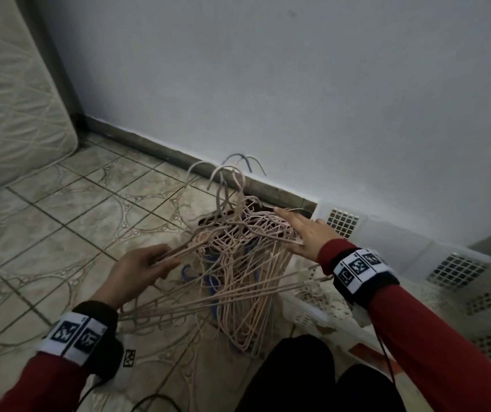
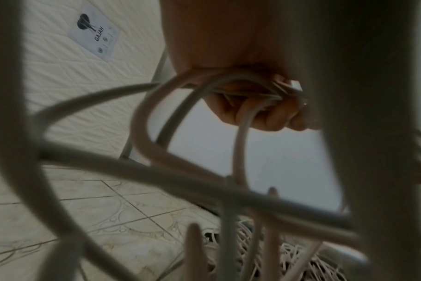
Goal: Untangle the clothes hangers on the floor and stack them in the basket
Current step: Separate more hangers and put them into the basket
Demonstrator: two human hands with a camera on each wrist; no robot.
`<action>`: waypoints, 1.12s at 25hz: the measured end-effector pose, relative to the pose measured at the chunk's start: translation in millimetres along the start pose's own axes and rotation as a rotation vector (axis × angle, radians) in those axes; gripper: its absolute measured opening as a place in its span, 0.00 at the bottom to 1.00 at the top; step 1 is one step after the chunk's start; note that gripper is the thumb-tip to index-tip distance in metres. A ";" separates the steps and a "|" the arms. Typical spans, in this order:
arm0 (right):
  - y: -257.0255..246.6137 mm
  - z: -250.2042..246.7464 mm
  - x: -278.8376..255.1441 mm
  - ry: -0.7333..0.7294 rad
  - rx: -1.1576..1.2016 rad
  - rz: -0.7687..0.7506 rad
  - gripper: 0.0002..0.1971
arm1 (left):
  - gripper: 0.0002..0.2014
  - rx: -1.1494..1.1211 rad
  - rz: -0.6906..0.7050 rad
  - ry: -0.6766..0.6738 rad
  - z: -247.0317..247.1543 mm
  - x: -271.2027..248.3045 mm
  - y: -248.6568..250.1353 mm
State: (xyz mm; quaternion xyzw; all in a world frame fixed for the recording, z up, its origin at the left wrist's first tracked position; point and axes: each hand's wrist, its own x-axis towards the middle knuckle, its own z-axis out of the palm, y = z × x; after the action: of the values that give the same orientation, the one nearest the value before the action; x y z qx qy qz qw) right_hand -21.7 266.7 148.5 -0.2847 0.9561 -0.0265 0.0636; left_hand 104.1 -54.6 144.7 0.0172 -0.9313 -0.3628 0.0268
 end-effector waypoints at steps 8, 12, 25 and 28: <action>17.3 37.8 2.7 -0.229 0.104 0.135 0.22 | 0.15 0.290 -0.061 -0.169 60.1 4.9 5.2; 19.2 46.5 -4.8 -0.135 0.241 0.153 0.16 | 0.15 0.275 -0.085 -0.142 77.4 -0.6 -10.2; 40.8 -12.4 -48.5 0.035 -0.012 0.116 0.20 | 0.21 -0.129 -0.346 -0.357 62.4 -33.0 -30.8; 47.6 -10.1 -60.1 -0.010 -0.126 0.184 0.22 | 0.25 -0.056 -0.397 -0.396 71.0 -41.3 -42.1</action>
State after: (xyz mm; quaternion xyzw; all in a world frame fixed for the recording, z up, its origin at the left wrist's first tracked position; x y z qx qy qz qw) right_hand 1.0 339.6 160.8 -0.1991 0.9777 0.0409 0.0526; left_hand 141.4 -35.5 62.4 0.1272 -0.8865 -0.3828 -0.2268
